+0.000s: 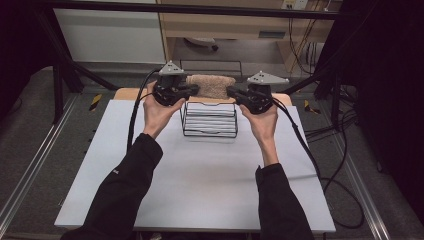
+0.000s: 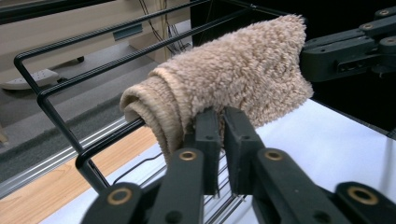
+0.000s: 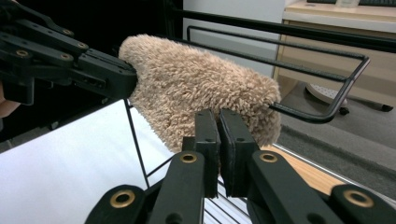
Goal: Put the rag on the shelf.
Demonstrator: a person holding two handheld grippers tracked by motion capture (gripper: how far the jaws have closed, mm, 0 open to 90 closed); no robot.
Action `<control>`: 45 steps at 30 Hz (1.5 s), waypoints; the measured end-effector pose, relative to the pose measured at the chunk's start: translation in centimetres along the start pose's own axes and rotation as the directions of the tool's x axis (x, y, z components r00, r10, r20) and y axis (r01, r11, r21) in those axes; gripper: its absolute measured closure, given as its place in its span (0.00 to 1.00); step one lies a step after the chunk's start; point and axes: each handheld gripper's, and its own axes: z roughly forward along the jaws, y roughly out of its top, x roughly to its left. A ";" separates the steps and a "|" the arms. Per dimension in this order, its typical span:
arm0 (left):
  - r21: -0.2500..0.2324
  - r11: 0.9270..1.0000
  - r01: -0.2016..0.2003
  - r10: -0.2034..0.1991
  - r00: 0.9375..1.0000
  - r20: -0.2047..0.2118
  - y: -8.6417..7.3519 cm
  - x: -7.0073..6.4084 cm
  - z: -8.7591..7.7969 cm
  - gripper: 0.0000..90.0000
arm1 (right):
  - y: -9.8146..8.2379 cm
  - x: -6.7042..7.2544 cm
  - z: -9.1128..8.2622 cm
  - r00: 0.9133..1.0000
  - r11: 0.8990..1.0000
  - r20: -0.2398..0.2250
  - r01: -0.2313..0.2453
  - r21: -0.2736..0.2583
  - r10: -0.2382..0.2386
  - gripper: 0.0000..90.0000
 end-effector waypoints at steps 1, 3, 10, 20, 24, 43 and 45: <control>-0.002 1.000 0.001 -0.001 1.000 0.000 0.0 -0.1 -0.1 0.89 | 0.1 0.0 -0.2 1.000 1.000 0.000 -0.001 -0.002 0.001 0.94; -0.003 1.000 -0.001 0.001 1.000 -0.001 0.1 -0.1 -0.3 0.87 | 0.2 0.0 -0.5 1.000 1.000 -0.002 -0.001 -0.005 0.001 0.91; -0.006 1.000 0.004 -0.004 1.000 -0.016 0.2 -0.1 -1.3 0.75 | 0.3 0.0 -1.7 1.000 1.000 -0.003 0.001 -0.004 -0.001 0.84; -0.016 0.999 0.031 -0.032 0.999 -0.032 -1.5 0.3 -3.1 0.57 | 0.5 0.0 -3.2 1.000 1.000 -0.007 -0.028 0.007 0.028 0.65; -0.010 0.999 0.033 -0.033 0.999 -0.038 -2.5 0.6 -4.0 0.51 | 0.3 0.0 -3.8 0.999 0.999 -0.004 -0.039 0.010 0.039 0.58; 0.039 0.999 0.029 -0.027 0.998 -0.059 -7.5 0.4 -6.7 0.18 | -2.4 -0.2 -5.7 0.998 0.997 0.015 -0.058 0.059 0.057 0.17; 0.048 0.998 0.030 -0.027 0.998 -0.061 -8.2 0.3 -7.0 0.15 | -3.1 -0.4 -5.8 0.998 0.996 0.016 -0.058 0.073 0.057 0.13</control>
